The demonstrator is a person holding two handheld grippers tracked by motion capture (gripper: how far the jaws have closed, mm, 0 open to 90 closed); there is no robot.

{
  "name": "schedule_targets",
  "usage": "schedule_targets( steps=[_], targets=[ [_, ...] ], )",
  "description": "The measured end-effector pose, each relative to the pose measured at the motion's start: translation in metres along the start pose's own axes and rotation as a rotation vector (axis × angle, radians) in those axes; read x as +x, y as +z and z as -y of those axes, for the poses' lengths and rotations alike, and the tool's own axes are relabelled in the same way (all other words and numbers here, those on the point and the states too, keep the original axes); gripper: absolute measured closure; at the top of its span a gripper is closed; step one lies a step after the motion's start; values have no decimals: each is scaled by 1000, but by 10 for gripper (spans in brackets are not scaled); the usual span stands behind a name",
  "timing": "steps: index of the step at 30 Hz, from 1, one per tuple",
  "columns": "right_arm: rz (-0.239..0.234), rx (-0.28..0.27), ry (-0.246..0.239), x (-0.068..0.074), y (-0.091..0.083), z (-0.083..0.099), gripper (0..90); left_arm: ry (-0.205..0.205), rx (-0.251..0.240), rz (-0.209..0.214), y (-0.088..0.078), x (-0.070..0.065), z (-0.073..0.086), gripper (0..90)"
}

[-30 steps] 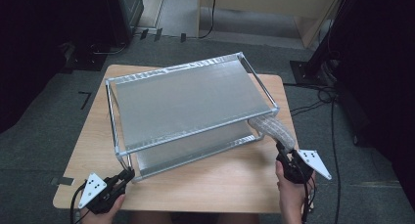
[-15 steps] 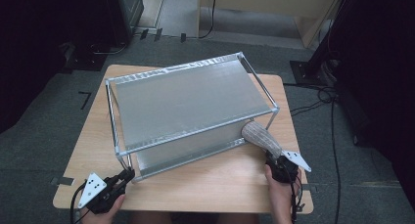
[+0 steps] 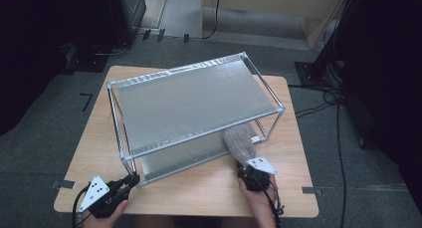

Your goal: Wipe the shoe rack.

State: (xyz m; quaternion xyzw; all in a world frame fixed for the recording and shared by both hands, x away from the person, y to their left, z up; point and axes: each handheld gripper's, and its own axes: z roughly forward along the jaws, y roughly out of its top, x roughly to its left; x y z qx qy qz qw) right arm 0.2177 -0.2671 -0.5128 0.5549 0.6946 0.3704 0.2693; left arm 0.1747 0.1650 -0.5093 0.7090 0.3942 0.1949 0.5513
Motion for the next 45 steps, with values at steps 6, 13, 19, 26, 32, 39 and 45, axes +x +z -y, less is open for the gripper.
schedule_targets(
  steps=[6,13,19,26,32,39,45],
  targets=[
    [-134,21,-149,50,0,5,661,-2,-12,7,-1,-1,-3,764],
    [-254,36,-245,84,-4,11,660,40,-6,62,1,-8,-4,784],
    [-281,50,-247,84,-4,13,665,114,14,168,5,-19,-4,796],
    [-296,49,-253,81,-4,11,665,142,24,235,5,-21,-3,802],
    [-225,36,-198,56,2,4,665,129,23,235,1,-20,-1,801],
    [-71,24,-85,10,7,-7,664,95,16,206,-6,-16,2,796],
    [71,7,31,-29,12,-13,656,60,-1,157,-14,-14,4,791]
  ],
)
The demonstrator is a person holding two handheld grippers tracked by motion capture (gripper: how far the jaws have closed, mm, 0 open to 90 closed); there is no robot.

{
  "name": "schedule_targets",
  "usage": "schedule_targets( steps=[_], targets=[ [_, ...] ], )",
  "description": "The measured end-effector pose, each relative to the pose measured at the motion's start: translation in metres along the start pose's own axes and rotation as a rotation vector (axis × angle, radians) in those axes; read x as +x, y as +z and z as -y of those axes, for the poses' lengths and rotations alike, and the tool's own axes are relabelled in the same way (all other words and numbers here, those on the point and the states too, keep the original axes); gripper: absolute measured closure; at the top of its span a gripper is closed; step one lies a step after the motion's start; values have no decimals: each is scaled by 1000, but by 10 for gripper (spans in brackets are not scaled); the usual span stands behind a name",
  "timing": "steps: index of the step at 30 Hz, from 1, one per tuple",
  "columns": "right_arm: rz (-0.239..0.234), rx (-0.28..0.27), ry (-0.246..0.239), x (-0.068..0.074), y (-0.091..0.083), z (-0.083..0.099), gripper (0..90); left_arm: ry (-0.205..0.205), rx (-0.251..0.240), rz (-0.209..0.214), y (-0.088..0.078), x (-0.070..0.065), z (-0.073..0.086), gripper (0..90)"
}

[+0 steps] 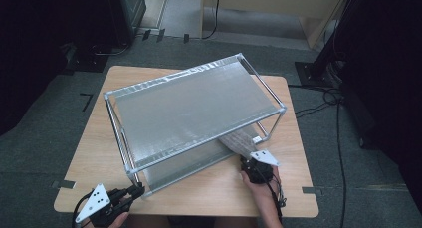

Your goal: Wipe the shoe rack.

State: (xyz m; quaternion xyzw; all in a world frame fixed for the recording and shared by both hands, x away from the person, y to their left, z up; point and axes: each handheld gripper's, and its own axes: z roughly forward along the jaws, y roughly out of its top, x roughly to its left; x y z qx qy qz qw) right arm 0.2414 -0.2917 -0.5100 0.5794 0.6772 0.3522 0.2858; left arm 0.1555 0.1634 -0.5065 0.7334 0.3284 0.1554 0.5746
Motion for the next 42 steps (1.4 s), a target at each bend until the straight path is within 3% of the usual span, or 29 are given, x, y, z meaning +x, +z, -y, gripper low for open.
schedule_targets(
  steps=[4,6,9,13,15,25,30,33,35,40,42],
  targets=[
    [83,-3,74,-17,3,-2,659,-2,4,-17,-2,-2,1,791],
    [76,5,80,-18,4,-1,663,-12,2,-18,-3,-2,1,789],
    [36,20,41,-2,7,2,664,-23,-15,-19,-3,-3,0,775],
    [-38,28,-68,41,7,6,664,-50,-70,-20,-6,-4,-5,757],
    [-84,28,-111,60,5,8,663,-49,-74,-48,-8,-3,-7,773],
    [-404,34,-360,164,-19,25,659,-45,-74,-60,-7,-3,-7,788],
    [-525,11,-466,192,-26,35,654,-43,-73,-58,-7,-3,-7,789],
    [-523,13,-457,189,-25,34,655,-43,-72,-55,-7,-2,-7,788],
    [-486,19,-434,180,-21,31,657,-42,-72,-55,-7,-2,-7,789],
    [-386,30,-331,143,-10,21,656,-42,-73,-55,-7,-3,-7,789],
    [-325,27,-297,124,-5,17,656,-43,-72,-54,-7,-2,-7,789]
  ],
)
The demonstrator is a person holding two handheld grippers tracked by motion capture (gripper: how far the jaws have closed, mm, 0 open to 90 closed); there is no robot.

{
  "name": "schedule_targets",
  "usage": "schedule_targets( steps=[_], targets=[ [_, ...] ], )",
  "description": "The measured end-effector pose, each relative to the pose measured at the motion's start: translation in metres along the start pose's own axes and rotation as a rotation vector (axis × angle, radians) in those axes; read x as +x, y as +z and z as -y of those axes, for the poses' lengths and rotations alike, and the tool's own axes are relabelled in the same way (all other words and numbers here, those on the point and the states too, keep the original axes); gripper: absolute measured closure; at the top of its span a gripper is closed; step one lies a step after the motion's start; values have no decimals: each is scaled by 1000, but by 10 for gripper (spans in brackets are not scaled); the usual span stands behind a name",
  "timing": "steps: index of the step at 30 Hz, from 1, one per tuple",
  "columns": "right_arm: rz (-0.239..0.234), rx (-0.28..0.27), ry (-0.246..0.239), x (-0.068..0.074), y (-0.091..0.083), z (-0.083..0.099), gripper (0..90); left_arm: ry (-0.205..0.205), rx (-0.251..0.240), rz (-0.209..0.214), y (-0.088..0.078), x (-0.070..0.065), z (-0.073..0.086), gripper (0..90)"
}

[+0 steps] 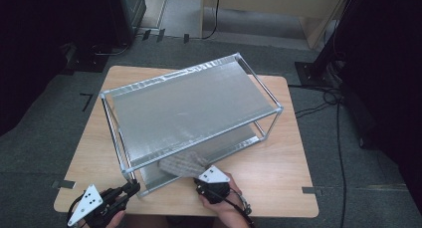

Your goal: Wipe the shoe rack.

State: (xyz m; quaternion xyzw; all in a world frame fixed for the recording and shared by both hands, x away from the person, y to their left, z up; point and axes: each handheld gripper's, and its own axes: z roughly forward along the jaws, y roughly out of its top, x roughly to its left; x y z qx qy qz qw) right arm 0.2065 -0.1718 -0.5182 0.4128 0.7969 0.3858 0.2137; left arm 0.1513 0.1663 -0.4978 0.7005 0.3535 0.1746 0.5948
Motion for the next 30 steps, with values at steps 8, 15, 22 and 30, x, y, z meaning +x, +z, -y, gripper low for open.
schedule_targets(
  steps=[8,15,22,30],
  targets=[
    [195,10,160,-66,-10,8,655,4,1,-1,0,0,0,790],
    [327,17,287,-105,-23,22,656,5,1,5,1,0,0,790],
    [223,25,184,-66,-13,14,656,2,1,2,2,0,0,790],
    [25,26,-8,5,-3,1,652,2,1,2,2,0,0,790]
  ],
)
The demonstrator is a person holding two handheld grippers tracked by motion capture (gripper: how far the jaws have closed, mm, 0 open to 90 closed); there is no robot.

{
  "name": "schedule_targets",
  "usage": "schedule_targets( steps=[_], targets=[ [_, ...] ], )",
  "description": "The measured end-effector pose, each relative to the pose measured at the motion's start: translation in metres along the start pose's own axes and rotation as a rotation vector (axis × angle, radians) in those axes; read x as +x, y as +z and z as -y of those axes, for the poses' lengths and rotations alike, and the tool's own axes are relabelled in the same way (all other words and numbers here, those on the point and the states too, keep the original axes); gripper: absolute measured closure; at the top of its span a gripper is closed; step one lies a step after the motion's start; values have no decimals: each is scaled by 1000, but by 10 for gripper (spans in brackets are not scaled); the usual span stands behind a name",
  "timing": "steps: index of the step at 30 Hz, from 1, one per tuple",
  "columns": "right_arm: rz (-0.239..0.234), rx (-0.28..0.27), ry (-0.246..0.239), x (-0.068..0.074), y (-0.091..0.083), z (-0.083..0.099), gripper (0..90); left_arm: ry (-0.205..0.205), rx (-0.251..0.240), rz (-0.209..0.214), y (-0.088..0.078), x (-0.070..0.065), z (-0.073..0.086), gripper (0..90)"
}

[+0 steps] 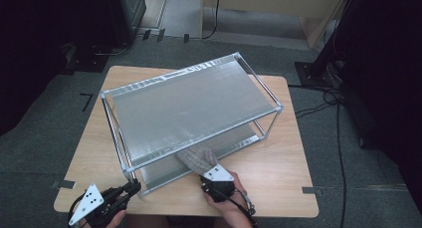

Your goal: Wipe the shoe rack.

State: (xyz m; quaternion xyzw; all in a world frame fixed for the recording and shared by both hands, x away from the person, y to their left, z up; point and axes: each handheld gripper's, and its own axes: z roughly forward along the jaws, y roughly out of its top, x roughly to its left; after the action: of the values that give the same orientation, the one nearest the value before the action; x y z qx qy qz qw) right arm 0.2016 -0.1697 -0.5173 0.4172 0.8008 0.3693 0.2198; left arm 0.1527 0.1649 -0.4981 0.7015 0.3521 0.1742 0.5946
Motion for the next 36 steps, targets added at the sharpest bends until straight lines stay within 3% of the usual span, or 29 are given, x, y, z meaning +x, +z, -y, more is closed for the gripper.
schedule_targets(
  steps=[5,8,11,12,14,18,21,30,36],
  targets=[
    [-129,3,-98,45,2,-4,650,-1,0,3,1,-1,0,790],
    [-192,-7,-136,64,3,-5,649,3,1,3,1,-1,0,790],
    [-207,-9,-162,73,6,-5,649,4,1,3,1,-1,0,791],
    [-208,-8,-146,73,6,-6,649,5,1,3,1,-1,0,791],
    [-206,-1,-110,68,7,-6,649,7,2,5,1,-1,0,791],
    [-154,13,-82,53,7,-7,651,6,0,7,1,-1,0,792],
    [-110,17,-41,36,6,-7,651,9,2,6,1,-1,0,792],
    [36,34,161,-36,2,0,644,12,0,8,2,-2,0,793],
    [128,-11,254,-61,-7,-1,652,13,0,11,2,-2,1,793]
  ],
)
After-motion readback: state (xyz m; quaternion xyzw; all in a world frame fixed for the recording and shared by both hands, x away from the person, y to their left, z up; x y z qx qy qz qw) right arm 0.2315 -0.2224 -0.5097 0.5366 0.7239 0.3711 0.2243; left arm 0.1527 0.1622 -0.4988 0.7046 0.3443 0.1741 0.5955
